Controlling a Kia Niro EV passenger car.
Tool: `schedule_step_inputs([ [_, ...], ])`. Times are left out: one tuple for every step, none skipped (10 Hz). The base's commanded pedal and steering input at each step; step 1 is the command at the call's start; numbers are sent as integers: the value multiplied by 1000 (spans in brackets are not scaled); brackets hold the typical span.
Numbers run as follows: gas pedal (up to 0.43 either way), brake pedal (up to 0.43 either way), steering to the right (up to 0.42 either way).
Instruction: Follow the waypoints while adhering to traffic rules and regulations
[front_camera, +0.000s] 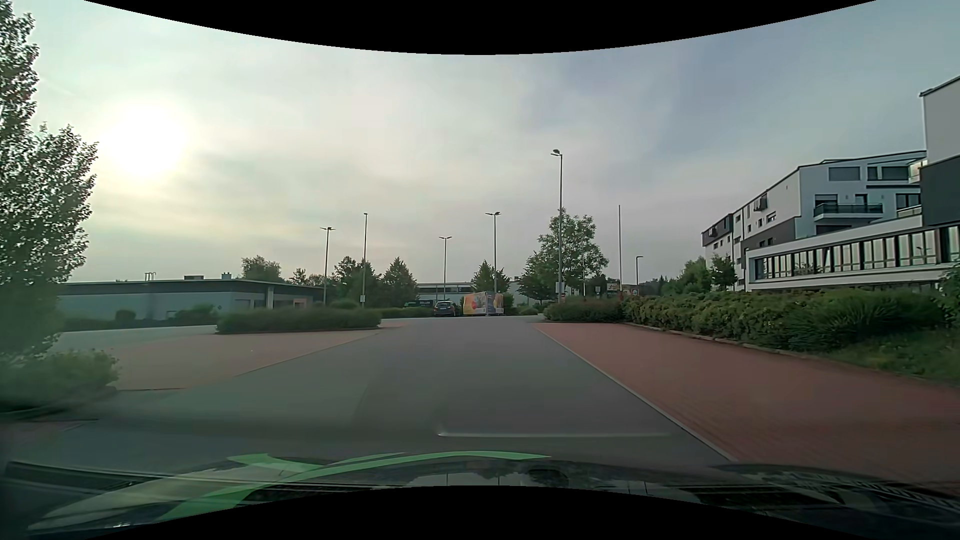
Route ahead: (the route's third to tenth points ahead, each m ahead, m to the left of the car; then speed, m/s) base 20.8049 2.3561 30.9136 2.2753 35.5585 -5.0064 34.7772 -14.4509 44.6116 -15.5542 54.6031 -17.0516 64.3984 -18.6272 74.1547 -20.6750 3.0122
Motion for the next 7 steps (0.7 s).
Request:
schedule_step_inputs([
  [118,0,-24],
  [118,0,-24],
  [118,0,-24],
  [118,0,-24],
  [118,0,-21],
  [118,0,-19],
  [110,0,-18],
])
